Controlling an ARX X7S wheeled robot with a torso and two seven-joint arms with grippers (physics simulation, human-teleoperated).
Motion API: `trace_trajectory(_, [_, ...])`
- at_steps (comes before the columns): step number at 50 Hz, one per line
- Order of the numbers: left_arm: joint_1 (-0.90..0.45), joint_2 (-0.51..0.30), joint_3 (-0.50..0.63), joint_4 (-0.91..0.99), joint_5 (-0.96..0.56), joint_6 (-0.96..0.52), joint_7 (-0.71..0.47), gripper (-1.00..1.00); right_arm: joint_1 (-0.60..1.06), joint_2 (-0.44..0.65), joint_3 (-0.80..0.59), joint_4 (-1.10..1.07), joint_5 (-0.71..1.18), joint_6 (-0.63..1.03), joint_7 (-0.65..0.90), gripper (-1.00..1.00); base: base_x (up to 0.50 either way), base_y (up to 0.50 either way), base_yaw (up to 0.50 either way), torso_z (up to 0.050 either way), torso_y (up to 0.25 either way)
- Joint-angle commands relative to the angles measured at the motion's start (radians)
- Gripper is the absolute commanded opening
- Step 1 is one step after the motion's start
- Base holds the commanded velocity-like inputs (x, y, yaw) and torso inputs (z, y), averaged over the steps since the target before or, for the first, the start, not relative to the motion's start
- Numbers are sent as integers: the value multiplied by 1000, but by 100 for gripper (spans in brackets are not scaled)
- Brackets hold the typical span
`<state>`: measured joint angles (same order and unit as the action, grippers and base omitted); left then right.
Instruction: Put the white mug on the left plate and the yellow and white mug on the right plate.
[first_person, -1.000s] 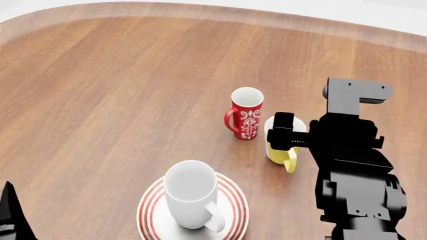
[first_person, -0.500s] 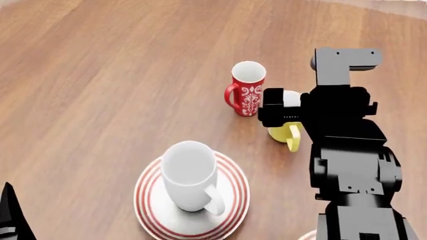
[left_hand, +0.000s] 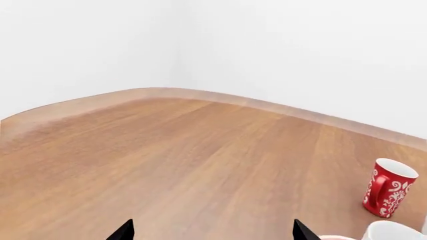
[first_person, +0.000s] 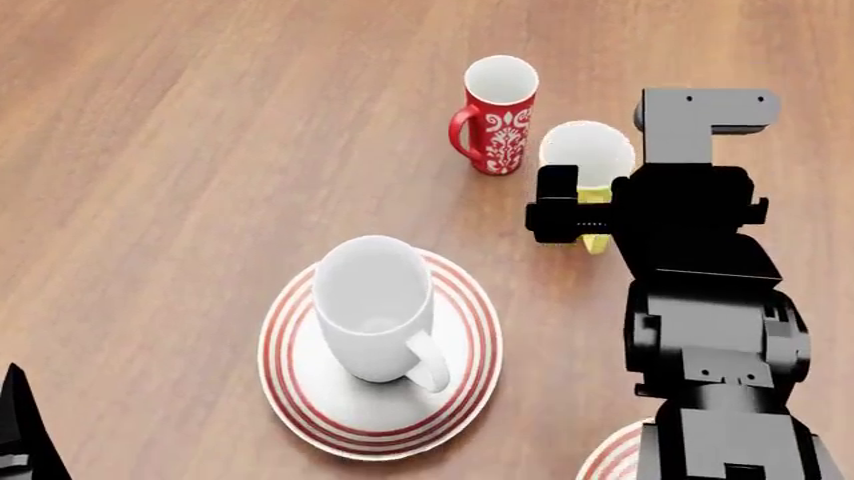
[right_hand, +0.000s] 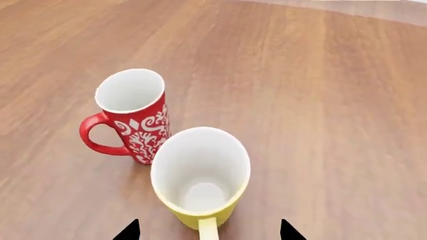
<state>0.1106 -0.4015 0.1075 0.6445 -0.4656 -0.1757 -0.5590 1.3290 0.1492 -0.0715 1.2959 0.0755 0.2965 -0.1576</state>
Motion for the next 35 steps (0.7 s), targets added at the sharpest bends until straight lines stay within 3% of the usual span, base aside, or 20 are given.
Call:
trace_trajectory(1, [-14,21,-43,-36,-5,24,25,100,9,-18,26,13,-72,1,11,100,0,0,0,0,-250])
trace_trajectory(9, [-16,21,-38,-39,6,28,21,100,10,-19,24,13,-74,-1,8,100,0,0,0,0,-50])
trace_trajectory(14, [-16,21,-39,-36,-5,25,21,100,11,-21,20,13,-75,1,4,100,0,0,0,-1,-248])
trace_trajectory(28, [-17,22,-30,-36,18,30,8,100,7,-24,11,13,-76,2,-1,100,0,0,0,0,0])
trace_trajectory(35, [-18,21,-23,-37,25,31,7,100,2,-23,12,13,-74,2,-2,100,0,0,0,0,-250])
